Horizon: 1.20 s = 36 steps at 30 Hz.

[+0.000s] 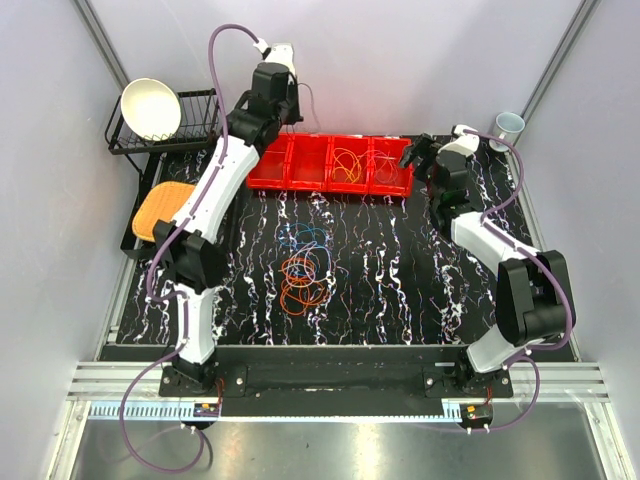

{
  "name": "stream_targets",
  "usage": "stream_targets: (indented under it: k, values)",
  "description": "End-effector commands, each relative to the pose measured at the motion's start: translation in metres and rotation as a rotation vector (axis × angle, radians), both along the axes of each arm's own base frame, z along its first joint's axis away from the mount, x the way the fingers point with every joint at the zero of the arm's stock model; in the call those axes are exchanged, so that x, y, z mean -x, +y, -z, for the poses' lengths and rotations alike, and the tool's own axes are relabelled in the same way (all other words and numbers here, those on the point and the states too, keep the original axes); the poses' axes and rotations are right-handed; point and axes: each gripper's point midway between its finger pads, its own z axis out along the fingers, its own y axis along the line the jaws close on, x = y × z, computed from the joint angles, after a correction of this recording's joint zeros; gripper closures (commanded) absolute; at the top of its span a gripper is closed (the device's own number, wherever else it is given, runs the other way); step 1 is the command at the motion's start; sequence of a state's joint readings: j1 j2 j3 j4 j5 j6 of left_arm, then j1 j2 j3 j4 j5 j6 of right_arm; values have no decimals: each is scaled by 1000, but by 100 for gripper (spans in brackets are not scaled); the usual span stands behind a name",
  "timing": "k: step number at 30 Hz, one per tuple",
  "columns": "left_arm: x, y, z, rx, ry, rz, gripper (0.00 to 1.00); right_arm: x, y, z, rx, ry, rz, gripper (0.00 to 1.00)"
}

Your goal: Untangle the cables

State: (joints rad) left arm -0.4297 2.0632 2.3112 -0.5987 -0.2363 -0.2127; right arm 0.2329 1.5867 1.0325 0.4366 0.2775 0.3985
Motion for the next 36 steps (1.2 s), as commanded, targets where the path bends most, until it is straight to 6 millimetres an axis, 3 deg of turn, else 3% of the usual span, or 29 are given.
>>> stream_targets:
  k: [1, 10, 16, 26, 27, 36]
  values:
    - [-17, -13, -38, 92, -134, 59, 100, -9, 0, -26, 9, -73, 7, 0]
    - [-50, -18, 17, 106, -78, 65, 100, -16, 9, -21, 10, -59, -33, 0]
    - [-58, -16, 49, 81, -43, 48, 100, -19, 13, -18, 11, -49, -51, 0]
    - [-53, -9, 79, 72, 17, 32, 100, -22, 15, -15, 9, -35, -63, 0]
    - [-51, -9, 89, 67, 37, 34, 100, -22, 16, -15, 9, -35, -65, 0]
    - [-50, -16, 115, 74, 92, 58, 100, -25, 18, -11, 8, -22, -71, 0]
